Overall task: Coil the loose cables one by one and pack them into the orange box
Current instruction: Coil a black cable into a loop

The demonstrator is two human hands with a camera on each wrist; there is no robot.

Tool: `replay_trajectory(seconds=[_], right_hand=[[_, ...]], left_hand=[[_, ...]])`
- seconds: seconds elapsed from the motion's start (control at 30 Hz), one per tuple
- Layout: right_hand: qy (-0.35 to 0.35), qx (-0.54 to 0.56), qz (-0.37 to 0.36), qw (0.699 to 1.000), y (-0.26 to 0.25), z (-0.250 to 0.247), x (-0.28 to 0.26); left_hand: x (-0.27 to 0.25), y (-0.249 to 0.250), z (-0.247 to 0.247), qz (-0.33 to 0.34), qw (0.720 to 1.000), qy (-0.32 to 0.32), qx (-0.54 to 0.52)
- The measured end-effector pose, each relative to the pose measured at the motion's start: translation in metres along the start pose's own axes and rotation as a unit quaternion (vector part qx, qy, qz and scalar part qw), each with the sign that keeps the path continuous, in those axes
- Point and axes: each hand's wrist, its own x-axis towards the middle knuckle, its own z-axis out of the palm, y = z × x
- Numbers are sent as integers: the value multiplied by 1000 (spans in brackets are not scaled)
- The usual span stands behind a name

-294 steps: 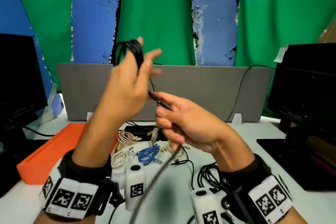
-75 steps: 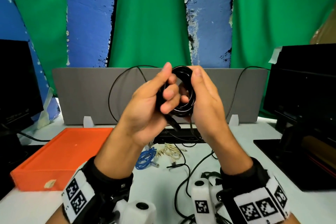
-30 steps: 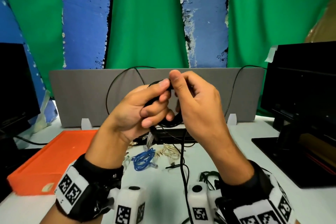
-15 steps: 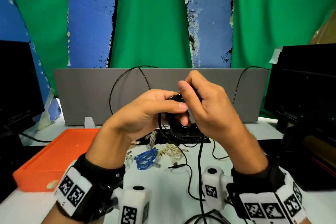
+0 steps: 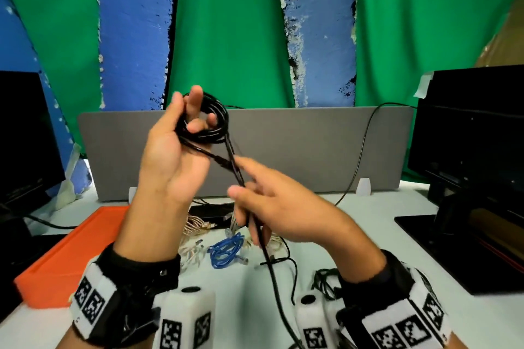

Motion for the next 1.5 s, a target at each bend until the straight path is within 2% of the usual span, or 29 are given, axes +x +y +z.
replay_trajectory(seconds=[0.07,0.13,0.2,0.23,0.3,0.33,0.37,0.43,0.47,0.53,0.6,0.7,0.73,0.8,0.87,0.97,1.03,1.1,1.17,1.23,1.27,1.3,1.37,1.47,1.5], right_hand=[[-46,-36,-11,998,-3,10,-1],[-15,-154,-31,987,-6,15,0],[40,-212,-55,975,-8,13,2],[68,-206,-69,974,-11,10,1],[121,-185,-80,972,-15,1,-3],[144,-189,-89,967,-16,-4,-6],[165,-198,-102,961,-18,-10,-9],[207,-196,-124,951,-20,-20,-13],[226,-187,-131,947,-20,-25,-14],[238,-175,-149,944,-19,-33,-17],[208,-150,-149,955,-18,-39,-20],[141,-108,-147,973,-20,-41,-23],[130,-110,-150,974,-20,-41,-24],[135,-127,-149,971,-19,-45,-25],[150,-161,-121,968,-13,-51,-26],[145,-208,-33,967,-1,-54,-20],[146,-249,13,957,7,-48,-11],[135,-275,39,951,10,-33,-3],[91,-266,60,958,8,-14,2],[43,-260,61,963,5,-1,4],[24,-261,51,964,3,0,3],[10,-264,36,964,0,-1,1],[-3,-260,7,966,-5,-6,-3],[-3,-208,-23,978,-12,-16,-13],[6,-204,-35,978,-16,-21,-16]], left_hand=[[4,2,-7,81,989,26,125],[5,-1,-12,164,938,36,303],[2,-5,-11,223,862,-10,455],[1,-7,-11,239,813,-50,528],[-4,-9,-13,235,694,-124,669],[-7,-8,-13,221,655,-148,708],[-8,-8,-13,192,653,-171,712],[-10,-4,-10,98,712,-221,660],[-12,-2,-9,46,730,-246,635],[-14,2,-12,-47,731,-305,608],[-16,8,-15,-124,737,-350,564],[-15,15,-21,-176,766,-379,489],[-15,16,-23,-174,790,-376,452],[-12,16,-24,-160,859,-334,352],[-8,17,-21,-147,921,-256,255],[0,17,-14,-142,978,-117,99],[4,13,-9,-96,994,-42,-11],[3,4,-3,-38,997,-5,-61],[-1,-3,3,0,999,-12,-49],[-6,-8,6,56,996,-34,66],[-8,-10,6,107,977,-44,179],[-10,-11,5,164,936,-58,306],[-13,-14,3,239,822,-125,501],[-16,-19,-5,226,655,-211,689],[-15,-19,-8,215,613,-221,728]])
